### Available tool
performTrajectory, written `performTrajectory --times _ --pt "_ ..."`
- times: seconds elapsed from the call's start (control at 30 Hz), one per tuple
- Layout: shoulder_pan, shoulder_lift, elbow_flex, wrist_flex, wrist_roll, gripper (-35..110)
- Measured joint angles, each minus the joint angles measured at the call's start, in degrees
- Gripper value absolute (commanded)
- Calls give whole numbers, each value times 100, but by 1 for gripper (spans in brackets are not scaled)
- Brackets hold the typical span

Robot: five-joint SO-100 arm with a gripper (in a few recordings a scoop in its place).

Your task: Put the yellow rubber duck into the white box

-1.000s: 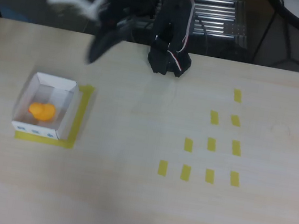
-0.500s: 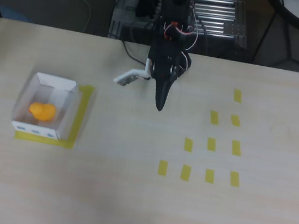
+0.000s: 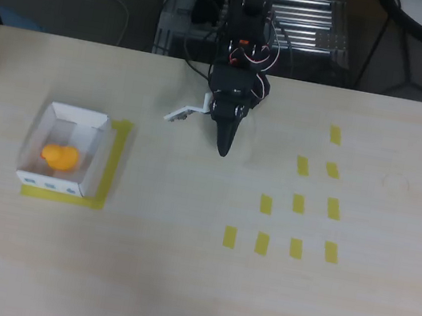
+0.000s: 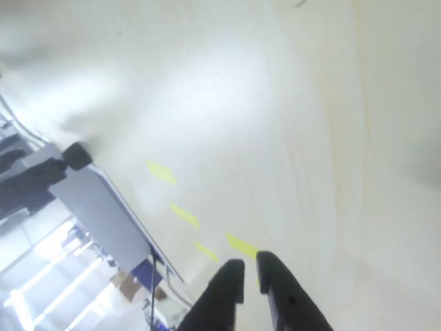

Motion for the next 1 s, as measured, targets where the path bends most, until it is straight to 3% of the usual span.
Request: performTrajectory --times 1.0 --pt "149 0 0 35 0 0"
